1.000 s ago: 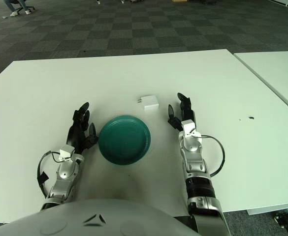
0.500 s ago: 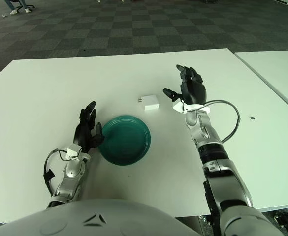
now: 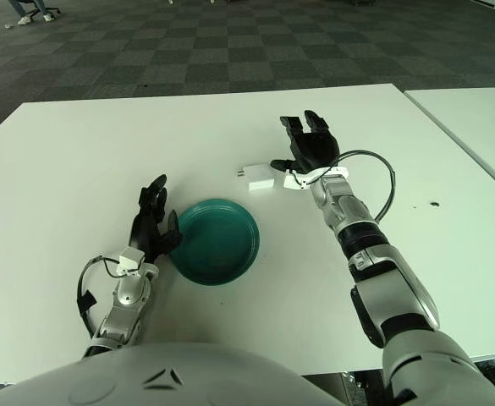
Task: Put the charger into the plate.
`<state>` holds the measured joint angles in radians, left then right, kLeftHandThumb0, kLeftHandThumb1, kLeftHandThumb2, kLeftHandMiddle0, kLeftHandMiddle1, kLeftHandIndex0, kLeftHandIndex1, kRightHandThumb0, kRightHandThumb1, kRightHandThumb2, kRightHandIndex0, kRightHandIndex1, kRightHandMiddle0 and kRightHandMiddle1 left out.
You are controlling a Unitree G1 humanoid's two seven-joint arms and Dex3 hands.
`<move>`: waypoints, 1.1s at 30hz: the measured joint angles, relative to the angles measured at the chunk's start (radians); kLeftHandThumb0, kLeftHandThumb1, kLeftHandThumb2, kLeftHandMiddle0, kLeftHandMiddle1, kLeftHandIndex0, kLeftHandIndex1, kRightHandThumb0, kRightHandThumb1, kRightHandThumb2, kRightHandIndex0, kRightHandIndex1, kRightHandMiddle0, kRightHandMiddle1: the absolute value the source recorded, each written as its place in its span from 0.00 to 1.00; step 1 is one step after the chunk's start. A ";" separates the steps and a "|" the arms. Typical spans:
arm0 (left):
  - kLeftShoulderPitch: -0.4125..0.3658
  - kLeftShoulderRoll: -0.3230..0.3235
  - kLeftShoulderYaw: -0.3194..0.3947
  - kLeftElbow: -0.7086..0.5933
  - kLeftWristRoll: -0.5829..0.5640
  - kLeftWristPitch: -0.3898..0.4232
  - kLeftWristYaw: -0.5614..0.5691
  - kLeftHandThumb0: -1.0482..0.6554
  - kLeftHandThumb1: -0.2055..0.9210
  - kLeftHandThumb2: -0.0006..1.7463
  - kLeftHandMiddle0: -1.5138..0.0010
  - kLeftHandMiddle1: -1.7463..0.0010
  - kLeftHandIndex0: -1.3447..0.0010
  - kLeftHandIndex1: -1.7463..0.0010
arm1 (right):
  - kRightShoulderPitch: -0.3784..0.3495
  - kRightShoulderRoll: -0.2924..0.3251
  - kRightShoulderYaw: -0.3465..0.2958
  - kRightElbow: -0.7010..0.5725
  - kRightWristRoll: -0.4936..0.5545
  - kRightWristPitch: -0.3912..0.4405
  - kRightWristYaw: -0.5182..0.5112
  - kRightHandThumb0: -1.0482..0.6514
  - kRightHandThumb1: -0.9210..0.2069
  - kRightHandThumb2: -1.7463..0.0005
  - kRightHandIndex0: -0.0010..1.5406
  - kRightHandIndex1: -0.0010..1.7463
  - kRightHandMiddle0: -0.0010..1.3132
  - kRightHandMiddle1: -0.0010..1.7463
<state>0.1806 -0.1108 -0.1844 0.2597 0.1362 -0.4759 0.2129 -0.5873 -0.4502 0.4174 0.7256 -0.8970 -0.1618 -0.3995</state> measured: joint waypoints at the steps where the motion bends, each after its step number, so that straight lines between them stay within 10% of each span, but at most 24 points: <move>1: 0.000 0.000 -0.003 -0.001 0.000 0.000 0.002 0.08 1.00 0.56 0.82 0.99 1.00 0.57 | -0.002 0.001 0.010 -0.001 -0.005 0.006 0.005 0.04 0.00 0.78 0.06 0.00 0.00 0.24; 33: 0.002 0.000 -0.029 -0.006 0.008 -0.003 0.030 0.07 1.00 0.54 0.84 1.00 1.00 0.59 | -0.013 -0.014 0.130 -0.175 -0.041 0.001 0.229 0.06 0.00 0.77 0.06 0.00 0.00 0.19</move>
<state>0.1830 -0.1105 -0.2131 0.2539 0.1440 -0.4793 0.2429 -0.6001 -0.4641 0.5476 0.5510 -0.9384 -0.1610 -0.1703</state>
